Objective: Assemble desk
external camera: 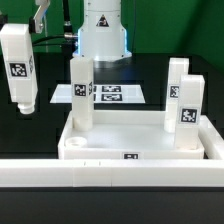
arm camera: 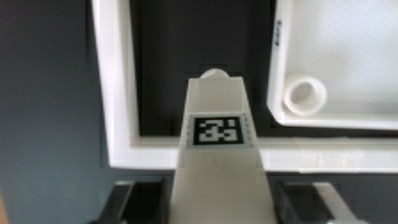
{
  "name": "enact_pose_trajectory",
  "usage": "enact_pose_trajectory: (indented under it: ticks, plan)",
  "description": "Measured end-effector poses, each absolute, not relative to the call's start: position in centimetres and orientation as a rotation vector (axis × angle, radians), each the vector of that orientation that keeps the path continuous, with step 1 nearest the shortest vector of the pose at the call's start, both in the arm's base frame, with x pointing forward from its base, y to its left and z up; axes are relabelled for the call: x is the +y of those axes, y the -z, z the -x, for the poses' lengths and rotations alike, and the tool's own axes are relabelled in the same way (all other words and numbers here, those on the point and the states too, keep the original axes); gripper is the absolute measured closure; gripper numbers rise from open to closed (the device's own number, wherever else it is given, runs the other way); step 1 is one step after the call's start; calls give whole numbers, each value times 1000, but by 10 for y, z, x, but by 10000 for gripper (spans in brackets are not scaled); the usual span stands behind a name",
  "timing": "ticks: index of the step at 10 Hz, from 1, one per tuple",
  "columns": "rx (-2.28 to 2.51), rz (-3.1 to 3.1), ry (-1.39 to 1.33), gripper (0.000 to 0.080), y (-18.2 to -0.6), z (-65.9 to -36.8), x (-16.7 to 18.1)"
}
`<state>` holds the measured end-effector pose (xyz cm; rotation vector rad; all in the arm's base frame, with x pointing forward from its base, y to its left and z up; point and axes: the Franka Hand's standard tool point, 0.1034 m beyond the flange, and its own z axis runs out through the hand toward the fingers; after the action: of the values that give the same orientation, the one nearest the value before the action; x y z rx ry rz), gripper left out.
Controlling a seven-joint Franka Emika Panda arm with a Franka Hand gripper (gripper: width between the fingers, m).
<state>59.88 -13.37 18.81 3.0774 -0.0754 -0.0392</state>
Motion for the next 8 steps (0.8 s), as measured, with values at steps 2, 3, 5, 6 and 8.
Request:
enact_pose_trajectory:
  ticks: [2,3,5,6,8]
  plan:
    - [-52,-3075,19,512,-188,-610,-121]
    - [-54,-3075,20,512,-188,-609,-122]
    - [-54,-3075,21,512,-188,-609,-122]
    - [-59,-3075,21,512,-187,-609,-120]
    - [-52,-3078,-3,512,-191,-624,-97]
